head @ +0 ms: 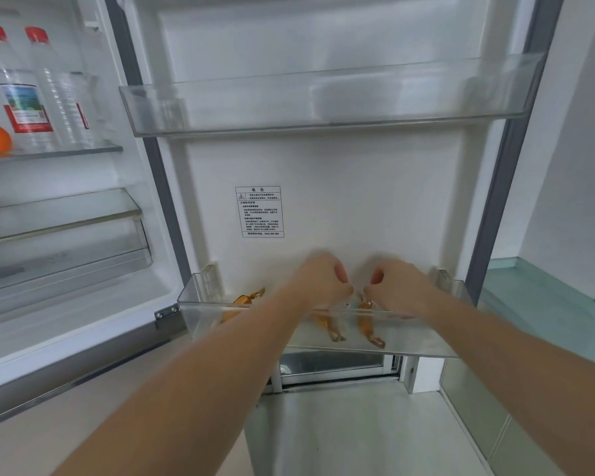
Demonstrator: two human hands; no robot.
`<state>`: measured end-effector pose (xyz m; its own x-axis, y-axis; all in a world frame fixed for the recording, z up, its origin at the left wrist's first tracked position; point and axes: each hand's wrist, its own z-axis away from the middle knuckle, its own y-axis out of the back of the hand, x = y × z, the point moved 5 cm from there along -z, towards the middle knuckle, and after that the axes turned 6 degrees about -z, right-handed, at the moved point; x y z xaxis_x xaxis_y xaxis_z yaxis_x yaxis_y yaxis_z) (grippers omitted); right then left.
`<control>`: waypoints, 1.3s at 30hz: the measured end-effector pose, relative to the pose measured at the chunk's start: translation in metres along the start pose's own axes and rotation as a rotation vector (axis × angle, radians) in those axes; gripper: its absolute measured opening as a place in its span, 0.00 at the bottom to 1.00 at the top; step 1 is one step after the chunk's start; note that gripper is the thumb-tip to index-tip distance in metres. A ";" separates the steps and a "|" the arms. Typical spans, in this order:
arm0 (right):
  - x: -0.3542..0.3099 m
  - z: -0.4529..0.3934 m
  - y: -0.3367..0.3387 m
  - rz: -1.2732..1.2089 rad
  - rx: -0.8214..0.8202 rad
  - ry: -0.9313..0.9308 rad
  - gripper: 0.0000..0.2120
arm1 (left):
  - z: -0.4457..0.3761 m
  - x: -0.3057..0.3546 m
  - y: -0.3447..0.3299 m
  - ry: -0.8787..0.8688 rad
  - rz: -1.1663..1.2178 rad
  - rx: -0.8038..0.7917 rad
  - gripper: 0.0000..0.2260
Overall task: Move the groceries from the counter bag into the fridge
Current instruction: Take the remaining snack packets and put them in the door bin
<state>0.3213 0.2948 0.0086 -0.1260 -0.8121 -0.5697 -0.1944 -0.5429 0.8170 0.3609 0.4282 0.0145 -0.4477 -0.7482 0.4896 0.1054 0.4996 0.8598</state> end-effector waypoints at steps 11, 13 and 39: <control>-0.008 0.034 0.025 0.008 0.114 0.224 0.08 | 0.045 0.020 0.010 -0.155 -0.136 0.030 0.08; -0.001 0.053 0.036 0.080 0.082 0.253 0.09 | 0.056 0.029 0.011 -0.210 -0.217 0.021 0.09; 0.012 0.254 0.110 -0.392 0.740 0.281 0.27 | 0.265 0.082 0.018 -0.299 -0.148 0.136 0.16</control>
<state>0.0518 0.2799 0.0692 0.3072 -0.6720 -0.6738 -0.7657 -0.5950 0.2443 0.0905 0.4911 0.0317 -0.6915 -0.6660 0.2799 -0.0900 0.4638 0.8813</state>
